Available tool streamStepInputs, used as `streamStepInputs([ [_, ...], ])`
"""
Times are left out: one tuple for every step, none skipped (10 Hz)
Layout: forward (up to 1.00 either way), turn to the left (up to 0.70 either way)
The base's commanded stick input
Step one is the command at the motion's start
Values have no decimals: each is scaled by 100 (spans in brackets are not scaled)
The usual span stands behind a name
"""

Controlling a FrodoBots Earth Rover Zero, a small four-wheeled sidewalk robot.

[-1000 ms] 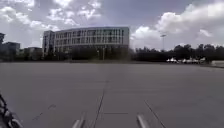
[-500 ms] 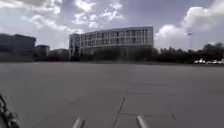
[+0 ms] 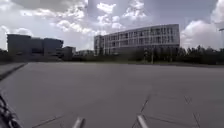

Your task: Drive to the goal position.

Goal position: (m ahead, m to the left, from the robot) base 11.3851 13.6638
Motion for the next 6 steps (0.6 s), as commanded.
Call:
streamStepInputs([
  [0,68],
  [0,68],
  [0,68],
  [0,68],
  [0,68],
  [0,68],
])
